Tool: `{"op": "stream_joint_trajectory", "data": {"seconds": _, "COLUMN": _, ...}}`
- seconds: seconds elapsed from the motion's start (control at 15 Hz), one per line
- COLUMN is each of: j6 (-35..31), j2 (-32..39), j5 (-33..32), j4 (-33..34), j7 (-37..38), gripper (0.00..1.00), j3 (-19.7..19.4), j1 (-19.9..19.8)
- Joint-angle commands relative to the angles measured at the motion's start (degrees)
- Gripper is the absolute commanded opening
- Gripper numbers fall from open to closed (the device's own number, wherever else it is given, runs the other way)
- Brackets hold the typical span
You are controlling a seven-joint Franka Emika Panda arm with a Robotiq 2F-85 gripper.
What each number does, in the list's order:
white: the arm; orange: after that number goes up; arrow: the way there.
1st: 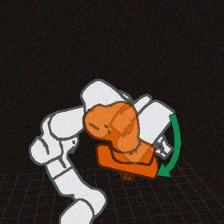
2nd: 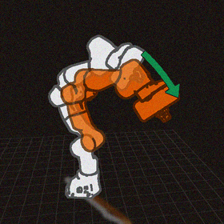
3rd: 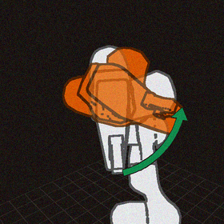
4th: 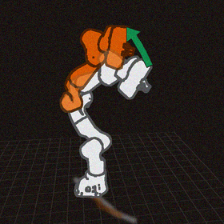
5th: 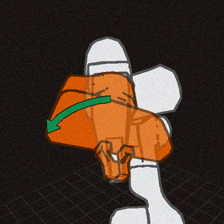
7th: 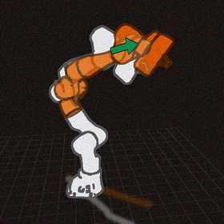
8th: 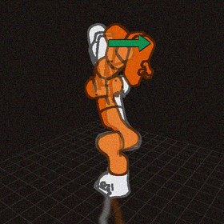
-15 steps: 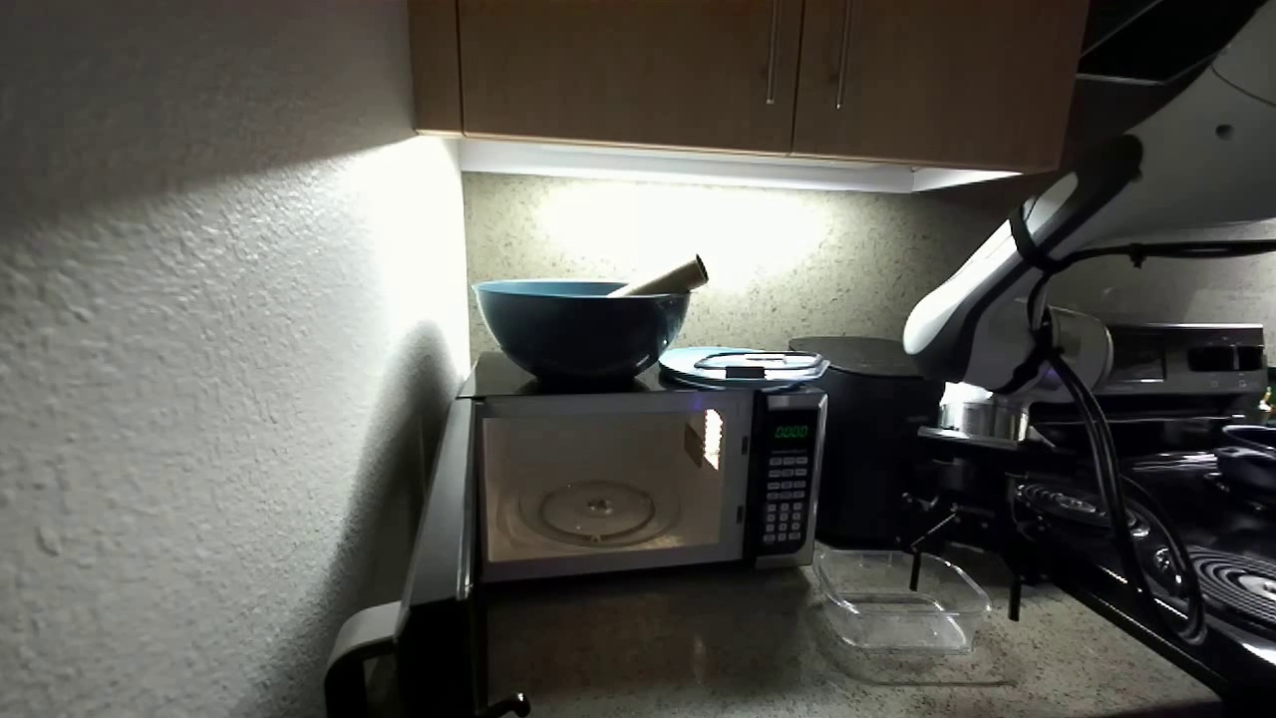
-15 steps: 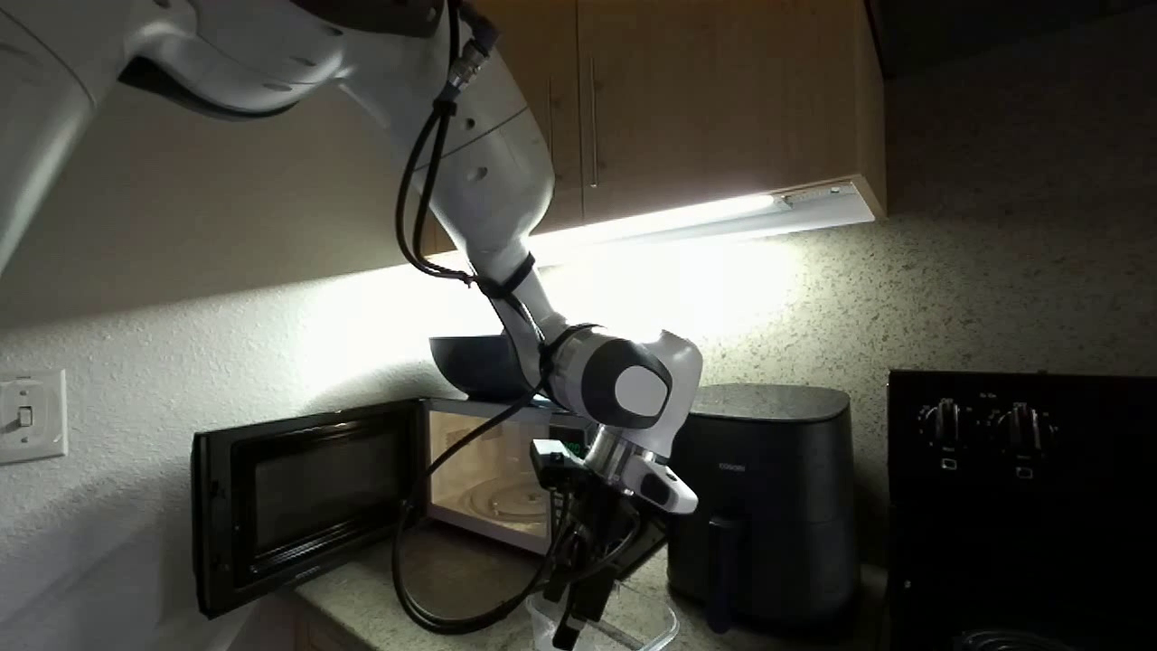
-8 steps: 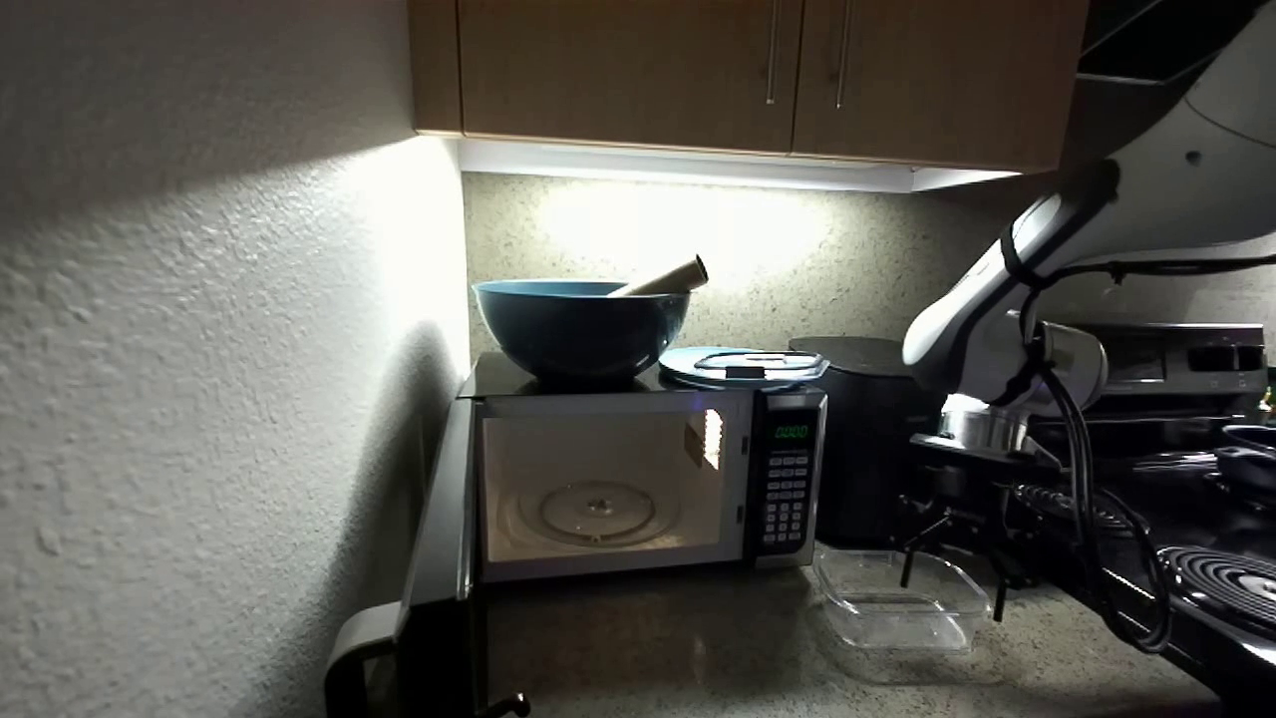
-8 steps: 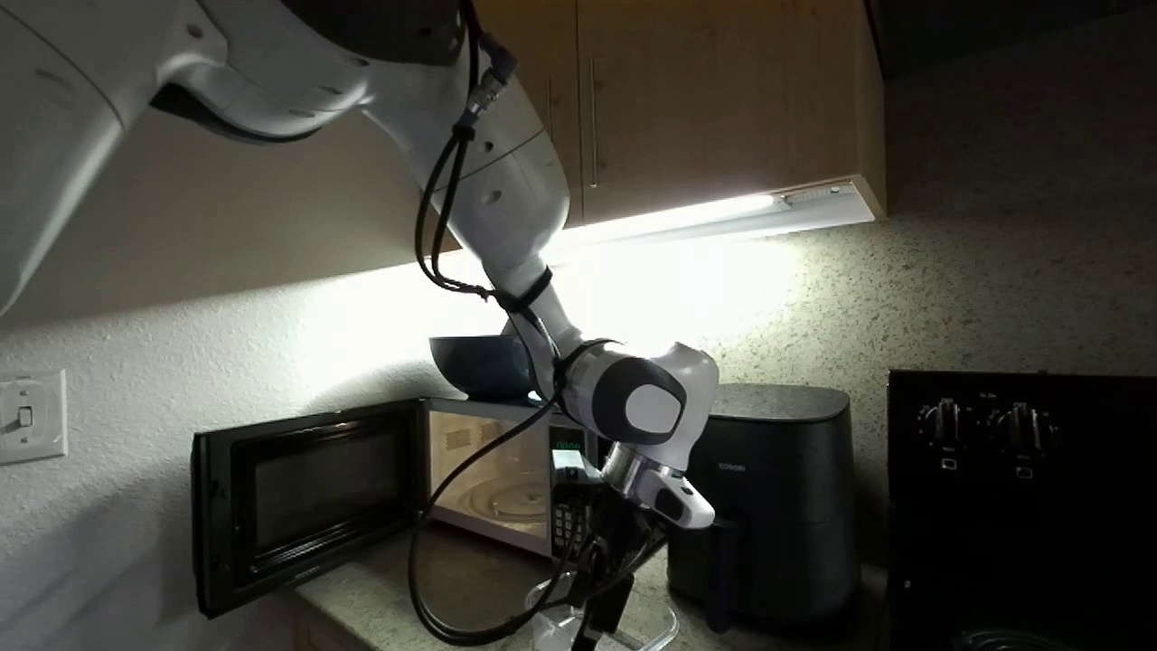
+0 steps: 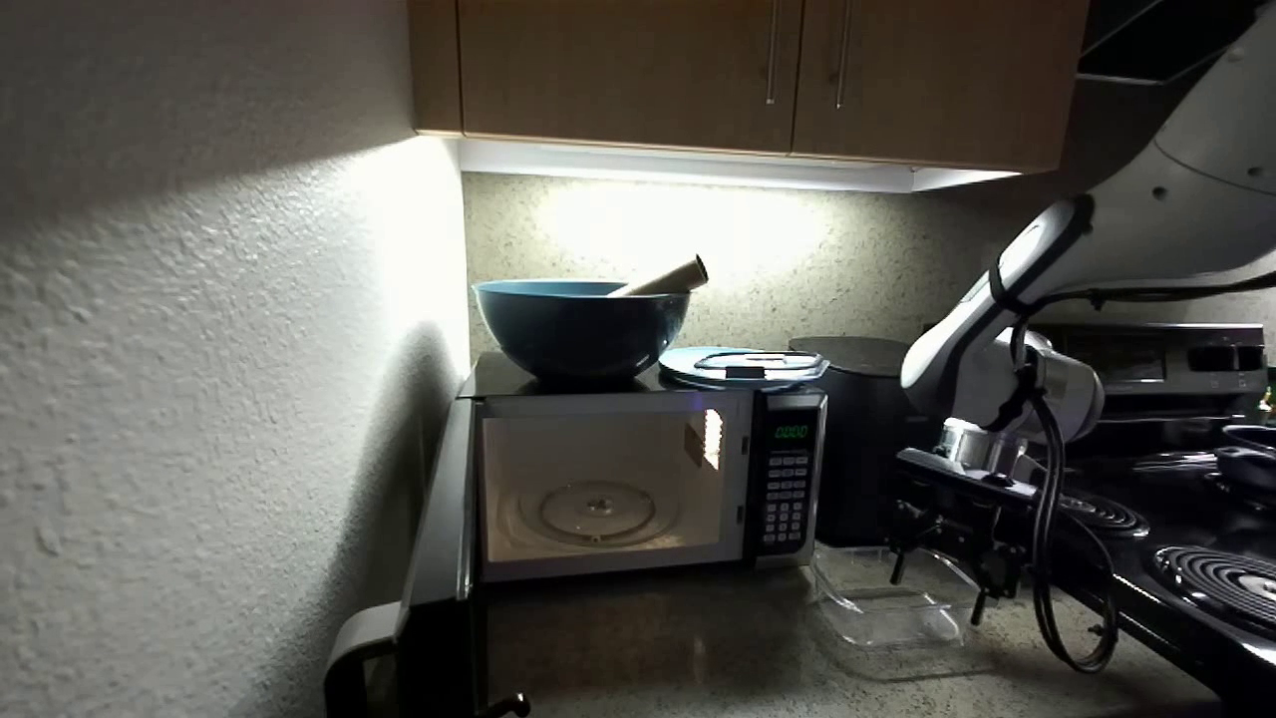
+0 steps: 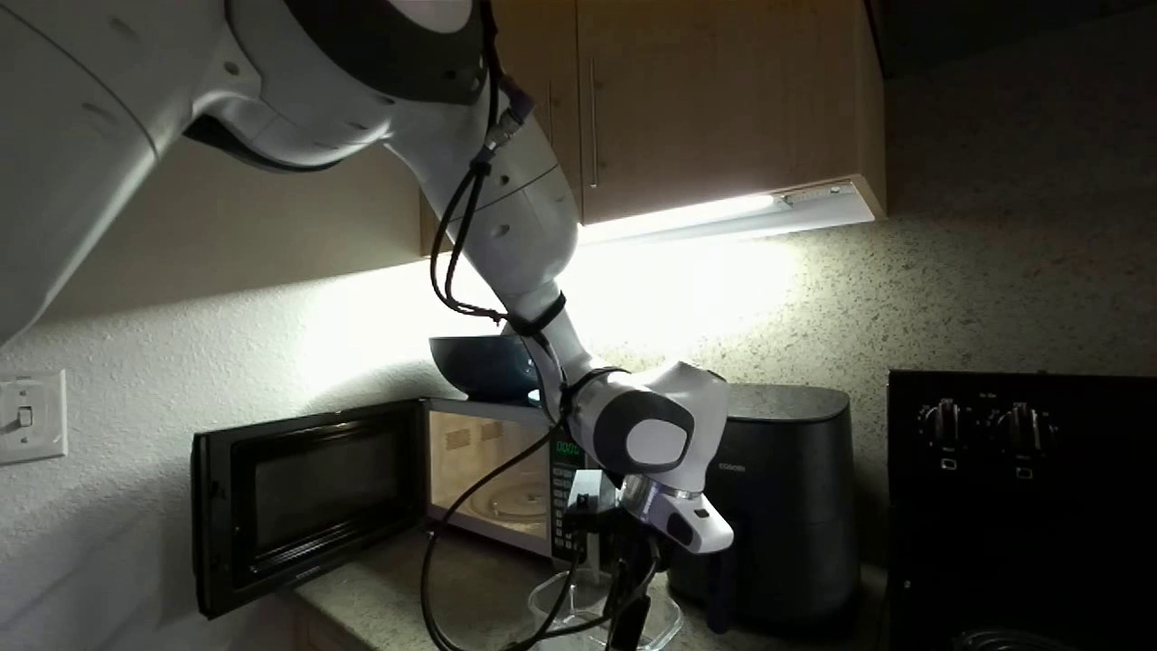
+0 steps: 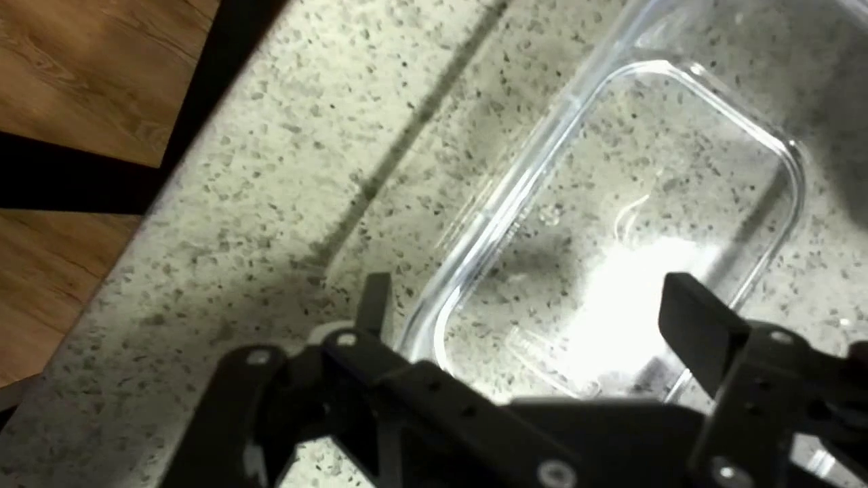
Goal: Put the clear lunch box inside the microwave
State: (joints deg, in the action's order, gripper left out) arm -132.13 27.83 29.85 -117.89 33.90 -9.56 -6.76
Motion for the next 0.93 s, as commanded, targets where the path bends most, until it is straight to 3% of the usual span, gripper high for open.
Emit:
{"op": "stream_joint_trajectory", "data": {"seconds": 0.0, "j6": -4.6, "j2": 0.2, "j5": 2.0, "j4": -0.9, "j7": 2.5, "gripper": 1.00, "j3": 0.7, "j1": -0.3}}
{"op": "stream_joint_trajectory", "data": {"seconds": 0.07, "j6": -4.8, "j2": 0.2, "j5": 1.8, "j4": -0.9, "j7": 2.7, "gripper": 0.98, "j3": 0.9, "j1": -0.3}}
{"op": "stream_joint_trajectory", "data": {"seconds": 0.13, "j6": -5.1, "j2": 0.1, "j5": 1.5, "j4": -1.0, "j7": 2.8, "gripper": 0.74, "j3": 1.0, "j1": -0.2}}
{"op": "stream_joint_trajectory", "data": {"seconds": 0.27, "j6": -4.3, "j2": -1.0, "j5": 0.4, "j4": -1.8, "j7": 2.5, "gripper": 0.69, "j3": 1.2, "j1": 0.2}}
{"op": "stream_joint_trajectory", "data": {"seconds": 0.87, "j6": -2.6, "j2": -15.9, "j5": -10.3, "j4": -16.6, "j7": 2.9, "gripper": 0.10, "j3": 0.5, "j1": 5.4}}
